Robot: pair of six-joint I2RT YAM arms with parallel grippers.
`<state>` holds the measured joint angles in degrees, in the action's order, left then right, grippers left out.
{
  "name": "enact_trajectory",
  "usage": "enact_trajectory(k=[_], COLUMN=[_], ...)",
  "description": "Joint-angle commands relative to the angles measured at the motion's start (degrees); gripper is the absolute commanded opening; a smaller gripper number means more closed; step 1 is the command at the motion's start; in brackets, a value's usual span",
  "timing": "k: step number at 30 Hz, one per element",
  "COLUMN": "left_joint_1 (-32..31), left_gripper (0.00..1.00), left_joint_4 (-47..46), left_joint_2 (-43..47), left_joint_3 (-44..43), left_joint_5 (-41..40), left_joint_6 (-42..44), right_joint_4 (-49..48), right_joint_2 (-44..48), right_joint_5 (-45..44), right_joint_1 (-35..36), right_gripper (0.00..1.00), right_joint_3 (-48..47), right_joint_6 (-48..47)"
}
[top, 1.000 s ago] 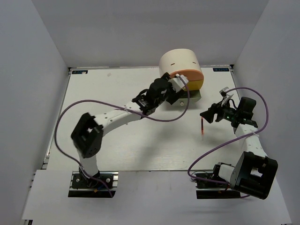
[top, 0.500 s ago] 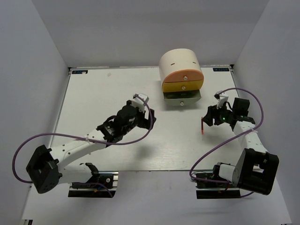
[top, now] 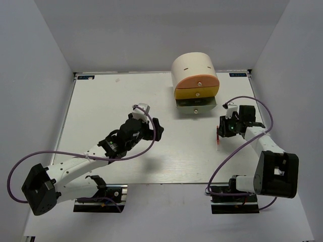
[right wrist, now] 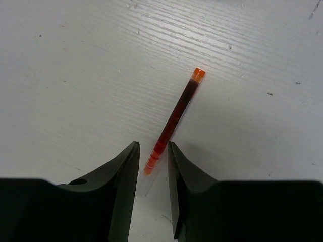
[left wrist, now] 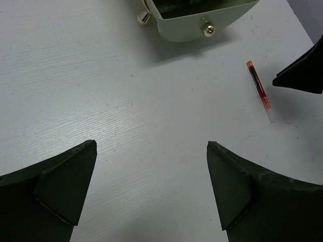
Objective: Sort the stationery into containers
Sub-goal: Pick up the pen from the center of the board.
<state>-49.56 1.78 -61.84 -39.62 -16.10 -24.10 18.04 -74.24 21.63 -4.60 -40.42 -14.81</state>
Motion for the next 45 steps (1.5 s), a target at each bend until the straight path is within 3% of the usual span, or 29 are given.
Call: enact_trajectory(k=[1, 8, 31, 34, 39, 43, 45], left_joint_1=[0.25, 0.25, 0.25, 0.25, 0.25, 0.25, 0.25], left_gripper=[1.0, 1.0, 1.0, 1.0, 1.0, 1.0, 1.0], left_joint_4=[-0.38, 0.68, 0.68, 0.68, 0.68, 0.68, 0.15], left_joint_2=[2.95, 3.48, 2.43, 2.43, 2.43, 2.43, 2.43], left_joint_3=[1.03, 1.56, 1.56, 1.56, 1.56, 1.56, 1.56], left_joint_5=[-1.57, -2.71, -3.24, -3.77, -3.77, -3.77, -3.24], left_joint_6=[-1.74, -2.79, -2.27, -2.27, -2.27, -2.27, -2.27], right_joint_4=[-1.96, -4.77, -7.23, -7.41, -4.52, -0.39, 3.82], right_joint_2=[-1.7, -6.09, -11.28, -11.54, -10.5, -8.74, -6.02], right_joint_5=[-7.2, -13.98, -14.68, -14.95, -13.02, -6.7, -0.29], right_joint_1=[1.7, 3.19, 7.68, 7.68, 7.59, 7.24, 7.33], right_gripper=[0.35, 0.4, 0.43, 0.37, 0.15, 0.0, 0.0], right_joint_3=[0.78, 0.17, -0.09, 0.0, -0.44, -2.11, -3.51], right_joint_6=[2.68, 4.88, 8.74, 8.92, 8.22, 4.89, 0.68])
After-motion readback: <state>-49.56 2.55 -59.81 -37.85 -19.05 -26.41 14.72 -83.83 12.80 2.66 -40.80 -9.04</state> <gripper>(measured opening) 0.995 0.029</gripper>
